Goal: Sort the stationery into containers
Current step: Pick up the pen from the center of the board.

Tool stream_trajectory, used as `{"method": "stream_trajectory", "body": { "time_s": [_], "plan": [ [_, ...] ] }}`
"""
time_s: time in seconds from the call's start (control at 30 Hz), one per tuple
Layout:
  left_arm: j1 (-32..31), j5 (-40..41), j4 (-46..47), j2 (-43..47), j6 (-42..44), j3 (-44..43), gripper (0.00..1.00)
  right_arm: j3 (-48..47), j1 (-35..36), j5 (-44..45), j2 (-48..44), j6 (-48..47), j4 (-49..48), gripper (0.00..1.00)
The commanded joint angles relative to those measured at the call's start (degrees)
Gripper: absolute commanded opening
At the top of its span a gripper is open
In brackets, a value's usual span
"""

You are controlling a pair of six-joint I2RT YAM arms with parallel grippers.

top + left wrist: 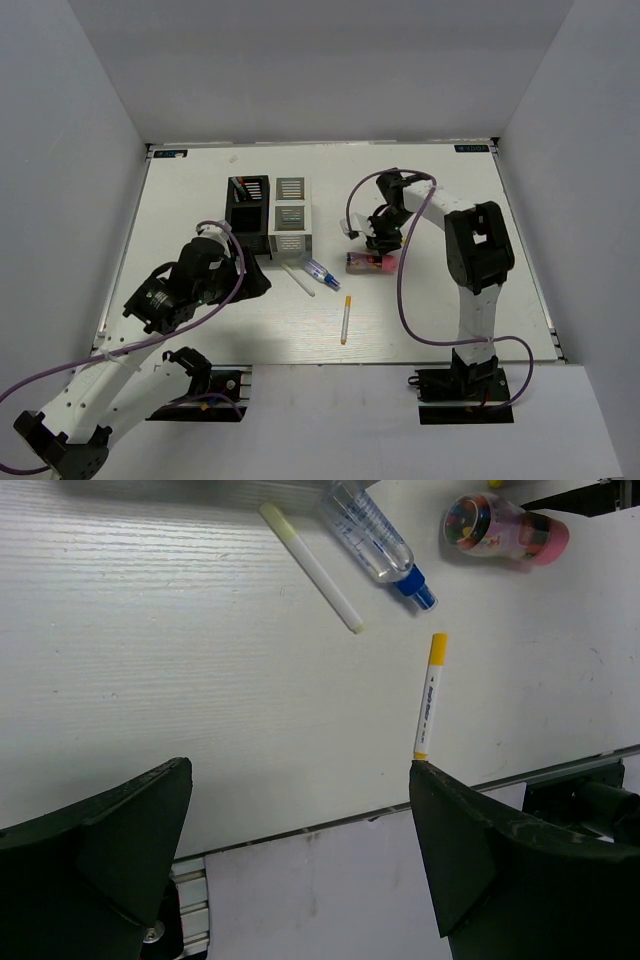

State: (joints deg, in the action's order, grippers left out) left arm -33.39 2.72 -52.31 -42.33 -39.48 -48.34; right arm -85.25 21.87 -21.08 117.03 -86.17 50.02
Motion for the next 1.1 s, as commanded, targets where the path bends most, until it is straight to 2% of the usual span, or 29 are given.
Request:
{"method": "stream_trajectory", "body": {
  "time_s": [0.0,0.27,0.33,0.37,0.47,0.6,0.7,0.83,1.07],
  "plan": [
    [0.0,0.0,-0.4,0.6,-0.3,0.4,0.99,-3.1,0.9,3.2,2.2,1.6,2.5,0.47],
    [0.0,0.0,-0.4,1.1,-1.4,0.4,0.99,-4.7,1.3,5.0,5.0,5.5,3.1,0.44],
    [0.0,0.0,-0.9,1.1,-1.4,-0.1,0.99,-4.6,1.3,5.0,5.0,6.5,3.0,0.38],
    [0.0,0.0,-0.9,1.1,-1.4,-0.1,0.99,-4.6,1.2,4.6,5.1,7.1,2.5,0.3],
    [0.0,0.0,-0.9,1.6,-1.4,-0.1,0.99,-3.8,1.2,3.4,4.3,9.3,1.7,0.16],
    [0.0,0.0,-0.9,1.6,-1.9,-0.1,0.99,0.1,0.9,2.8,2.0,14.3,-3.7,0.09],
    [0.0,-0.5,-0.4,1.6,-1.9,-0.1,0.99,3.6,0.6,3.5,-1.0,18.3,-11.2,0.03],
    [0.0,-0.5,-0.4,1.6,-1.9,-0.1,0.99,3.7,0.3,2.8,-3.9,23.7,-15.4,0.0],
    [0.0,-1.7,1.3,1.6,-1.9,1.1,0.99,-2.2,-0.5,-3.7,-9.2,29.4,-15.5,0.0]
  ]
}}
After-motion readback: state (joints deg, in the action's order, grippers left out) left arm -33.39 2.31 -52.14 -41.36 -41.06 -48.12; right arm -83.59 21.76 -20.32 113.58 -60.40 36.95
